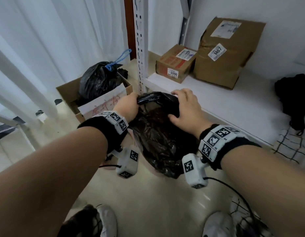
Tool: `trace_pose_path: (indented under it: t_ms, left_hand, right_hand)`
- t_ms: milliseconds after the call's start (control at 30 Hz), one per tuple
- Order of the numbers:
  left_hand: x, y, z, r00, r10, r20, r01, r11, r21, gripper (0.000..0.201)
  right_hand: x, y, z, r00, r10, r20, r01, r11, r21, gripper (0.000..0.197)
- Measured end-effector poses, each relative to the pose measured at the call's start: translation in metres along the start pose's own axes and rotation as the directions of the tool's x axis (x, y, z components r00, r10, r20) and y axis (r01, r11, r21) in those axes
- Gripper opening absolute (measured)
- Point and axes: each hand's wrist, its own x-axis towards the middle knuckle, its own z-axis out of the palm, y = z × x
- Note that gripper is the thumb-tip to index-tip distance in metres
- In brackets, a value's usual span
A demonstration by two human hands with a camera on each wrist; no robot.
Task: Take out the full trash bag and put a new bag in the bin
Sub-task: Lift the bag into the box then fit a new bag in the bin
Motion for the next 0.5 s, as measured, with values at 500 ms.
trace_pose_path:
  t_ms: [500]
  left_hand:
    - [-0.012, -0.019, 0.011, 1.0, 0.013, -0.006, -0.015, 0.93, -0.368, 0.022]
  right_hand:
    - [-0.015, -0.017, 0.026, 0.945, -0.175, 0.275, 0.263, 0.907, -0.328, 0.027]
